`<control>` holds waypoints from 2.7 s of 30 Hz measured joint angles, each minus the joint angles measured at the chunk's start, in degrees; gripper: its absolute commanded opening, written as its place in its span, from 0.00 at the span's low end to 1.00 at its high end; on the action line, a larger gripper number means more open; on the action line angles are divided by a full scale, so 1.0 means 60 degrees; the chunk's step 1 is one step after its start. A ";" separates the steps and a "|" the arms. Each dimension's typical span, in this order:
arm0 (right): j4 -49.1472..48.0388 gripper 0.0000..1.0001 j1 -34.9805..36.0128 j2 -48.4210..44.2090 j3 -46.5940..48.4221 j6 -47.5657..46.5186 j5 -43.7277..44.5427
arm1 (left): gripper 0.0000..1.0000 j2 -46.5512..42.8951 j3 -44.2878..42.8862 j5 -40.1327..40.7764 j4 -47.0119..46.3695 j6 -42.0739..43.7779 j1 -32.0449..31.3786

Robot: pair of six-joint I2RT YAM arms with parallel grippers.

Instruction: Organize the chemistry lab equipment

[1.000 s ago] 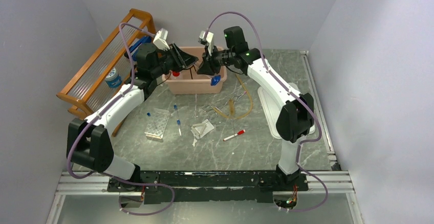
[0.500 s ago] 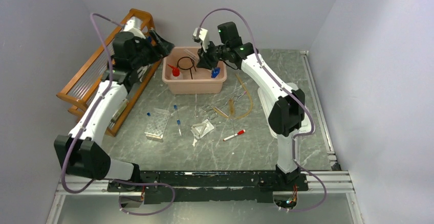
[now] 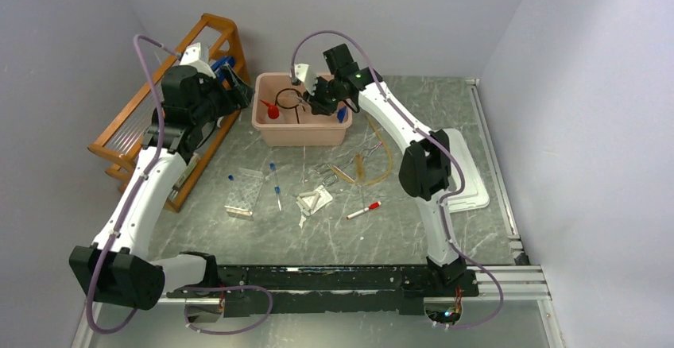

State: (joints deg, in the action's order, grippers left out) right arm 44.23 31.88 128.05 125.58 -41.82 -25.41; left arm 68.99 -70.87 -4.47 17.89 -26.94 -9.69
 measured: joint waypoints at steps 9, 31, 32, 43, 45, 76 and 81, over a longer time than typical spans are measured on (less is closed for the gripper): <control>0.0896 0.12 -0.0007 0.1002 0.0732 -0.1016 0.0047 | 0.75 0.0506 0.0514 -0.0029 0.0375 -0.0007 0.0000; 0.1548 0.40 -0.0007 0.2204 0.1632 -0.1366 -0.0514 | 0.73 0.2113 0.0528 -0.0058 0.0200 -0.0186 0.0000; 0.1552 0.45 -0.0007 0.2240 0.1636 -0.1337 -0.0510 | 0.74 0.2120 0.0528 -0.0062 0.0200 -0.0182 0.0000; 0.1446 0.59 -0.0022 0.2284 0.1963 -0.0597 -0.0699 | 0.74 0.2149 0.0470 -0.0164 0.0175 0.0051 0.0000; 0.1300 0.61 -0.0058 0.2142 0.1898 -0.0331 -0.0787 | 0.74 0.2146 0.0470 -0.0208 0.0113 0.0109 0.0000; -0.4022 0.52 -0.0321 -0.6484 -0.9402 0.8269 0.2951 | 0.59 -0.0007 0.2667 -0.2233 -0.1723 0.1348 -0.1497; -0.3687 0.43 -0.0193 -0.6404 -1.0280 0.8167 0.3402 | 0.56 0.0102 0.2739 -0.2218 -0.1745 0.1293 -0.1665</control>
State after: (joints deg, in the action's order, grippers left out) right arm 22.11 30.72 89.62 63.90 7.18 -4.99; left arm 69.60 -54.43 -17.78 7.42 -19.18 -19.68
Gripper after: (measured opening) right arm 0.493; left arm 0.575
